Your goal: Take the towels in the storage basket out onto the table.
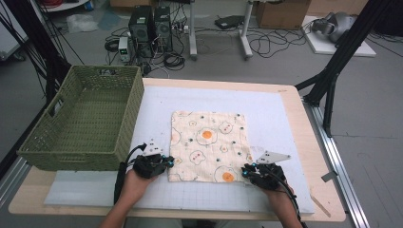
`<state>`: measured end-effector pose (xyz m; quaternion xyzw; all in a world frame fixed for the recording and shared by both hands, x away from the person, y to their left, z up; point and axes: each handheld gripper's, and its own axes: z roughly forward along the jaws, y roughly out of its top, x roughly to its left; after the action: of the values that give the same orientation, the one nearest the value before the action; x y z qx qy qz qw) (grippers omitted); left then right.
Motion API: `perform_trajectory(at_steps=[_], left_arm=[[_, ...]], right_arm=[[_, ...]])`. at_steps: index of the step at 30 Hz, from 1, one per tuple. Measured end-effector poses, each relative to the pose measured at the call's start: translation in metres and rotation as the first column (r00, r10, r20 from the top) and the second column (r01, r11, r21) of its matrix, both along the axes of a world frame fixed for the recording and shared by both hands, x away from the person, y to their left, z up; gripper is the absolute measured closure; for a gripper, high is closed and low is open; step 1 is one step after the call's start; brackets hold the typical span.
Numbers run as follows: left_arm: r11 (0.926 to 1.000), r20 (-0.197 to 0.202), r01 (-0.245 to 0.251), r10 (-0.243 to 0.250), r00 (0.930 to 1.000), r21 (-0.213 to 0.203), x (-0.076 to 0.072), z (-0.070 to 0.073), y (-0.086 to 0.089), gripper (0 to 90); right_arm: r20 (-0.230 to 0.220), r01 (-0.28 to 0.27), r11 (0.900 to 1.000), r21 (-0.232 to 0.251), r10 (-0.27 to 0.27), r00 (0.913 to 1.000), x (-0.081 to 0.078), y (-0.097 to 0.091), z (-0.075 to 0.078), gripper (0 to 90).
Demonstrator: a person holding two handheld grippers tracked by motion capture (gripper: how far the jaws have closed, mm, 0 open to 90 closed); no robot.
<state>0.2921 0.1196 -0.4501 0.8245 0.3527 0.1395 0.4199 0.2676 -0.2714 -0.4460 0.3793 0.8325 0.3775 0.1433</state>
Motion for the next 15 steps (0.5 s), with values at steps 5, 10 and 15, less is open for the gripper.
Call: perform_trajectory(at_steps=[5,10,15], left_arm=[[0.9996,-0.017,-0.005,0.006,0.9998,0.029,-0.005,0.004,0.007,87.5],[0.9999,-0.039,0.006,-0.006,0.9992,0.012,-0.010,0.005,0.016,87.3],[0.9991,-0.024,-0.023,0.022,0.9995,-0.035,-0.013,0.007,0.021,76.6]], right_arm=[[-0.026,-0.030,0.9995,-0.004,0.030,0.9992,-0.005,0.001,0.002,88.5],[-0.064,-0.081,0.9967,0.003,0.081,0.9947,-0.016,0.001,0.005,88.4],[-0.052,-0.081,0.9967,-0.010,0.081,0.9954,-0.025,0.001,0.009,70.3]])
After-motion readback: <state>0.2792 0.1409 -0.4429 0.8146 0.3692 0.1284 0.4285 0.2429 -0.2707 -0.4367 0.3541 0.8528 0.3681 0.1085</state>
